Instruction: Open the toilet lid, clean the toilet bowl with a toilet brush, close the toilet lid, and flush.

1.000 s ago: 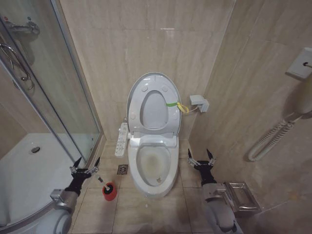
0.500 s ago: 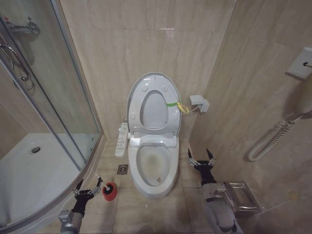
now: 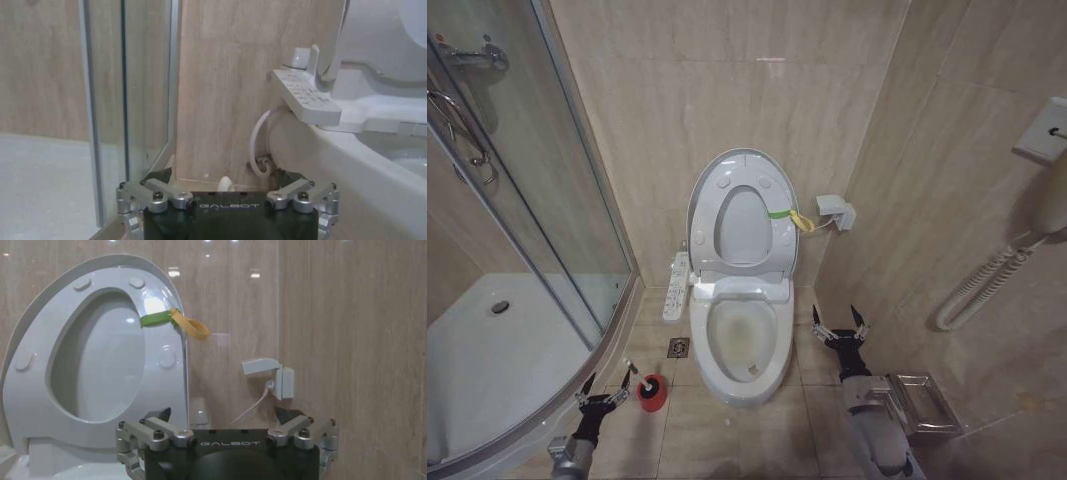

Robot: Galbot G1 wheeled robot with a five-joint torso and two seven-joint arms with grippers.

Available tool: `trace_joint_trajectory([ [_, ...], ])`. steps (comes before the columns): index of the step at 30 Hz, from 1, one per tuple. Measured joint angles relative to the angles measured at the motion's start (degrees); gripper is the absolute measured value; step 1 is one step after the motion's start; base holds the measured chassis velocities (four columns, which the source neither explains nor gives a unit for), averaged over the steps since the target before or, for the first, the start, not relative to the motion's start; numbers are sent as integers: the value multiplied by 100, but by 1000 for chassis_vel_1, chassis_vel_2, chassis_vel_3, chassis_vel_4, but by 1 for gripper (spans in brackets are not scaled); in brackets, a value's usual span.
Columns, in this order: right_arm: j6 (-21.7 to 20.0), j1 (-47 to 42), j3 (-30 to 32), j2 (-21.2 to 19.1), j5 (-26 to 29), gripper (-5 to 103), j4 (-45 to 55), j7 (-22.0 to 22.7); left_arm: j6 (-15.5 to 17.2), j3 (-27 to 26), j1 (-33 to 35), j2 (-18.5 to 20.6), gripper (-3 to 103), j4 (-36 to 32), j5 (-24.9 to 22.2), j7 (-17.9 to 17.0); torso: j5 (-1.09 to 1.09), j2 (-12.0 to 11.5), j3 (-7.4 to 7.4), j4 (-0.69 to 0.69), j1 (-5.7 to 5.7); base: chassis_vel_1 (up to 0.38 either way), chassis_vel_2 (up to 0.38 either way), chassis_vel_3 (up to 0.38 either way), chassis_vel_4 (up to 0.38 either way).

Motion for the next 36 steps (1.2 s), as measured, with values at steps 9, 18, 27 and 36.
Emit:
trace_joint_trajectory([
  [9, 0, 0, 0, 0, 0, 100, 0, 0, -179, 188, -665, -86, 100, 992, -43, 265, 1, 0, 0, 1, 0, 0, 0, 0, 0],
  [18, 0, 0, 0, 0, 0, 100, 0, 0, -152, 366, -1241, -185, 100, 1642, 29, 414, 0, 0, 0, 0, 0, 0, 0, 0, 0],
  [27, 0, 0, 0, 0, 0, 100, 0, 0, -159, 372, -1843, -314, 101, 2650, 158, 930, 0, 0, 0, 1, 0, 0, 0, 0, 0],
  [36, 0, 0, 0, 0, 0, 100, 0, 0, -228, 284, -2284, -430, 99, 3452, 349, 1187, 0, 0, 0, 1, 0, 0, 0, 0, 0],
])
